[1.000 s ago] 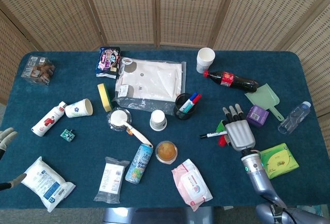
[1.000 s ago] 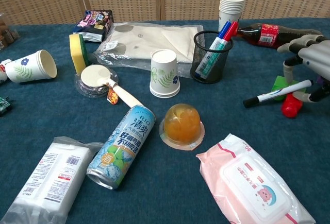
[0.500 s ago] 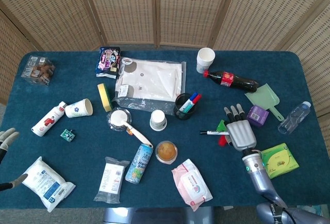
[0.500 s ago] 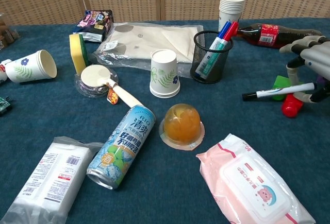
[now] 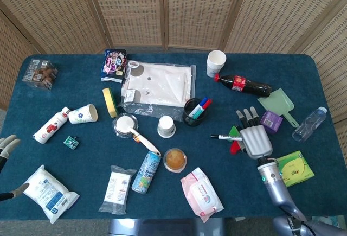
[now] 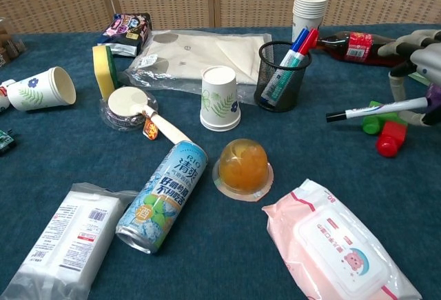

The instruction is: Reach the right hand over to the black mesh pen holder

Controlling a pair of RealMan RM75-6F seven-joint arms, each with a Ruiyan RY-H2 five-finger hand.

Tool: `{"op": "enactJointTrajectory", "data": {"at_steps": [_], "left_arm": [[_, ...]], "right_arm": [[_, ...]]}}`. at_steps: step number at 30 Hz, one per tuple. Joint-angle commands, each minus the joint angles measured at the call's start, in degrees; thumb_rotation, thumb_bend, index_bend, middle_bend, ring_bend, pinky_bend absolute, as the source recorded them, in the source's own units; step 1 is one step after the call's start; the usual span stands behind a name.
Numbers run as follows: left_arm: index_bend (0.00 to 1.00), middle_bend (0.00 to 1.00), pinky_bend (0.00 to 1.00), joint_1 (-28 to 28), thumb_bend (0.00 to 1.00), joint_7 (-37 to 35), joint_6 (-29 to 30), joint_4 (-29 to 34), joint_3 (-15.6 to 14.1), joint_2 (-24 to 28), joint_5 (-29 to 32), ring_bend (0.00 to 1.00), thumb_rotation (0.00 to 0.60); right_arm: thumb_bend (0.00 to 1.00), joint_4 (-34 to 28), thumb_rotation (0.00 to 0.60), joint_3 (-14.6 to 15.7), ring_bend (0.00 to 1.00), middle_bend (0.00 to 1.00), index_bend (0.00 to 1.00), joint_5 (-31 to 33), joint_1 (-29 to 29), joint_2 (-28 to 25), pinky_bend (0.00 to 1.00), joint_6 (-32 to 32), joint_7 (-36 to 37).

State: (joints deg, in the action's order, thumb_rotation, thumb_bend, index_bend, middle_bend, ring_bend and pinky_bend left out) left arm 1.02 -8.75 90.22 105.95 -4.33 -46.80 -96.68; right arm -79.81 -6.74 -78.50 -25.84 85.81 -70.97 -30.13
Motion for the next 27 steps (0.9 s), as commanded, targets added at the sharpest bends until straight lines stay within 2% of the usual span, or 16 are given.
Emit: {"op": "enactJointTrajectory", "data": {"at_steps": [1,8,17,23,27], "left_arm": [[0.0,0.0,0.0,0.05,0.04,-0.01,0.1,-0.03,-0.03,-0.01,-0.08,0.0,0.6],[0.0,0.0,0.0,0.06,0.04,-0.16,0.12,-0.06,-0.12,0.05,-0.18,0.0,0.6],[0.0,0.0,0.0,0.1,0.04,-0.48,0.29,-0.22,-0.24,0.09,-0.46,0.0,0.6],[0.0,0.0,0.0,0.11,0.04,-0.6,0.39,-0.31,-0.33,0.09,-0.71,0.0,0.6],[0.0,0.0,0.0,0.05,0.04,-0.97,0.25,-0.47,-0.4,0.18,-0.71,0.0,0.6]], "right_arm": [[0.42,-2.32,0.6,-0.51,0.0,0.06,0.59,-1.03,-0.09,-2.14,0.08,-1.07,-1.09],[0.41,-7.03,0.6,-1.99,0.0,0.06,0.59,-3.54,-1.73,-6.81,0.08,-2.02,-5.62],[0.41,-14.59,0.6,-7.03,0.0,0.06,0.59,-1.56,-5.99,-13.04,0.08,0.28,-13.59],[0.41,-18.02,0.6,-8.7,0.0,0.06,0.59,0.68,-9.06,-13.77,0.08,2.58,-19.37],[0.41,-19.1,0.6,-9.1,0.0,0.07,0.59,1.83,-12.04,-12.27,0.08,4.42,-25.11]]}}
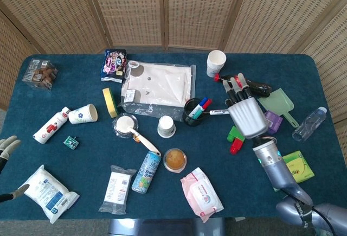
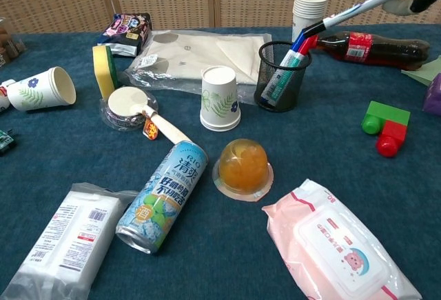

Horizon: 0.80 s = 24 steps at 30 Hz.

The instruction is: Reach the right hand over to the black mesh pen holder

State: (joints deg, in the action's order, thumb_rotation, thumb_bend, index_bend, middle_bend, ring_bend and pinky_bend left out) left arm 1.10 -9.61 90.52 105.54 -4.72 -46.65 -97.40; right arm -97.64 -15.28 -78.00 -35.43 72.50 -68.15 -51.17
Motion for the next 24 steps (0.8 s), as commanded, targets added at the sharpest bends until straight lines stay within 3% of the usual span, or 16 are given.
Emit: {"op": "enactJointTrajectory", "data": {"at_steps": [1,11,24], "left_arm": [[0.0,0.0,0.0,-0.08,0.04,-0.2,-0.1,-0.12,-0.01,0.05,0.02,0.0,0.6],[0.0,0.0,0.0,-0.33,0.04,-0.55,-0.42,-0.29,-0.14,0.17,-0.23,0.0,0.6],[0.0,0.0,0.0,-0.23,0.04,-2.77,0.18,-1.14,-0.31,0.62,-0.5,0.0,0.6]], "right_arm": [[0.41,-1.5,0.6,-0.61,0.0,0.07,0.59,1.54,-2.98,1.43,0.08,1.73,-5.19],[0.41,-1.83,0.6,-1.16,0.0,0.07,0.59,5.68,-8.32,7.07,0.08,2.25,-15.15],[0.44,2.48,0.6,0.13,0.0,0.07,0.61,10.39,-12.45,8.55,0.09,2.63,-23.13]]}}
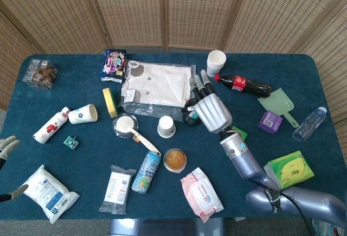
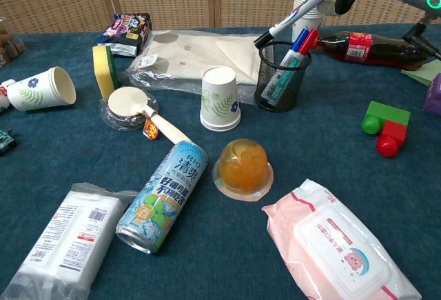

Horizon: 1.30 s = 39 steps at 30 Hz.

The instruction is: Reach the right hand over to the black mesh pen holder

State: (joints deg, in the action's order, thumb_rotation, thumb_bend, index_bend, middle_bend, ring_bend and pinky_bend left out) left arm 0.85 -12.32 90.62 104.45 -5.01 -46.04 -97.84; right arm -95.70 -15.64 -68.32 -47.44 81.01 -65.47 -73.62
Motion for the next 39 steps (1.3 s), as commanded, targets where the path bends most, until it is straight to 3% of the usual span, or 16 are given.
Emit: {"op": "enactJointTrajectory", "data": {"at_steps": [1,19,21,28,30,36,39], "left_arm": [[0.0,0.0,0.0,0.1,0.04,-0.13,0.25,-0.09,-0.03,0.01,-0.11,0.0,0.6],[0.0,0.0,0.0,0.09,0.04,0.36,0.24,0.02,-0.15,-0.13,-0.3,0.0,0.6],[0.0,0.0,0.0,0.13,0.04,0.35,0.34,-0.04,-0.19,-0.13,-0.41,0.0,0.6],[0.0,0.0,0.0,0.15,0.04,0.13,0.45,-0.2,-0.13,-0.14,-0.25,0.0,0.6],[0.0,0.0,0.0,0.08,0.04,0.18,0.33,-0.18,-0.13,-0.14,-0.25,0.0,0.6],[0.0,0.0,0.0,0.07,0.04,0.1,0.29,-0.18,-0.21,-0.06,-0.32,0.0,0.6],[0.0,0.0,0.0,0.12,0.04,-0.36,0.4,-0.33,-0.15,0.01,-0.02,0.0,0.6]], "right_arm": [[0.44,0.78,0.6,0.75,0.0,0.07,0.61,0.81,-0.61,0.01,0.1,-0.18,-1.0],[0.47,3.3,0.6,5.36,0.0,0.07,0.6,-1.96,-2.82,-0.36,0.13,-0.5,-5.32],[0.46,3.2,0.6,5.64,0.0,0.06,0.56,-1.78,-2.91,-0.06,0.13,-0.6,-5.87],[0.34,2.43,0.6,5.77,0.0,0.02,0.15,-1.38,-2.93,0.5,0.14,-1.99,-6.46],[0.3,2.31,0.6,5.71,0.0,0.01,0.1,-1.3,-2.93,0.43,0.14,-2.18,-6.24],[0.26,1.31,0.6,5.02,0.0,0.01,0.06,-0.98,-2.03,-0.27,0.14,-3.89,-3.09],[0.21,-1.2,0.6,4.27,0.0,0.01,0.07,-3.0,1.2,-1.72,0.14,-8.31,6.0]]}}
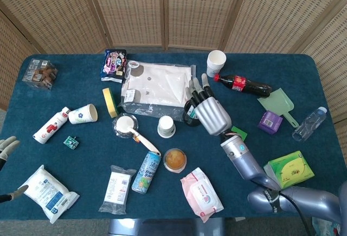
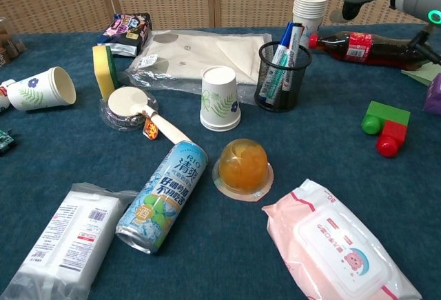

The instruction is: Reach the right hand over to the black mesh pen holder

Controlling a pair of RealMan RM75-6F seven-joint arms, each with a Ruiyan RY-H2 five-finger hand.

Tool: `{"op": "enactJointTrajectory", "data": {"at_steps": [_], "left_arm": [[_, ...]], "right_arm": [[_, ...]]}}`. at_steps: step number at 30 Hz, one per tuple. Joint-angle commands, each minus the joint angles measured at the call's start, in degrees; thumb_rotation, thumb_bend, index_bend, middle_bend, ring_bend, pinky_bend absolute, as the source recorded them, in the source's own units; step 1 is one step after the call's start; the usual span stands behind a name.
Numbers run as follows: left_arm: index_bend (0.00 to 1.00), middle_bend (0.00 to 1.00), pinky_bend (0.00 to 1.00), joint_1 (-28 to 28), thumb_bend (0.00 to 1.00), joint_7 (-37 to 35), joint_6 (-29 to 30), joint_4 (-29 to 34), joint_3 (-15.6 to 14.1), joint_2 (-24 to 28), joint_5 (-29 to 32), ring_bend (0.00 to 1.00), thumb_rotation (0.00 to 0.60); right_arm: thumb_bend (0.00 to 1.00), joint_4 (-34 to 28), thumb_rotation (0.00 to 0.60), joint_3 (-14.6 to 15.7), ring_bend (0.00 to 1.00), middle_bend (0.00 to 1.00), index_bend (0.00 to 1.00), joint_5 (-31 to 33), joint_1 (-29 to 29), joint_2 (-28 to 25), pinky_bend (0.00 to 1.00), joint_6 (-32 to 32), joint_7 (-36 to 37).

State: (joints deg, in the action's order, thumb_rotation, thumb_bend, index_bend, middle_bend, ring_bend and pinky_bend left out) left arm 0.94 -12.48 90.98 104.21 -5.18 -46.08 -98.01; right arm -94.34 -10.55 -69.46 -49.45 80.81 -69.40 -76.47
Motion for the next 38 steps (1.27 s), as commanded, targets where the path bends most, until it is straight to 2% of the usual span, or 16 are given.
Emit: {"op": "enactJointTrajectory", "data": {"at_steps": [1,7,11,16,19,23,25,29,38], "left_arm": [[0.0,0.0,0.0,0.0,0.04,-0.29,0.0,-0.12,0.04,0.06,0.21,0.0,0.6],[0.0,0.0,0.0,-0.06,0.04,0.31,-0.24,0.14,-0.01,-0.05,0.11,0.0,0.6],[0.0,0.0,0.0,-0.11,0.04,1.91,-0.76,0.7,-0.22,-0.29,-0.14,0.0,0.6],[0.0,0.0,0.0,0.05,0.04,3.69,-0.95,1.46,-0.22,-0.7,0.14,0.0,0.6],[0.0,0.0,0.0,0.12,0.04,6.02,-1.32,2.2,0.04,-1.3,1.04,0.0,0.6],[0.0,0.0,0.0,0.34,0.04,9.23,-1.29,3.08,0.55,-2.22,2.13,0.0,0.6],[0.0,0.0,0.0,0.41,0.04,10.47,-1.34,3.52,0.62,-2.65,2.23,0.0,0.6],[0.0,0.0,0.0,0.7,0.04,12.23,-0.49,3.32,0.93,-3.5,1.85,0.0,0.6],[0.0,0.0,0.0,1.1,0.04,14.49,0.09,2.7,0.94,-6.17,0.86,0.0,0.6]], "right_arm": [[0.19,-3.43,0.6,-0.71,0.0,0.01,0.08,-3.18,4.92,-2.27,0.14,-6.33,13.39],[0.01,-7.12,0.6,0.4,0.0,0.03,0.13,-6.17,13.75,-5.85,0.15,-14.1,34.93],[0.0,-7.43,0.6,2.08,0.0,0.03,0.14,-8.0,19.08,-8.86,0.15,-17.61,46.69],[0.0,-4.54,0.6,4.18,0.0,0.04,0.14,-11.32,24.11,-11.84,0.15,-20.93,58.77],[0.0,-3.78,0.6,7.67,0.0,0.04,0.15,-11.4,30.16,-15.71,0.15,-22.88,68.24],[0.0,-4.02,0.6,10.64,0.0,0.02,0.15,-11.43,33.5,-18.25,0.12,-21.9,69.23],[0.0,-4.47,0.6,12.42,0.0,0.0,0.15,-10.22,35.42,-19.29,0.06,-20.51,67.75],[0.0,-3.61,0.6,13.54,0.0,0.0,0.13,-9.16,37.98,-18.68,0.02,-19.81,67.78],[0.0,1.77,0.6,11.4,0.0,0.0,0.1,-10.38,42.06,-14.3,0.01,-23.76,71.84]]}}
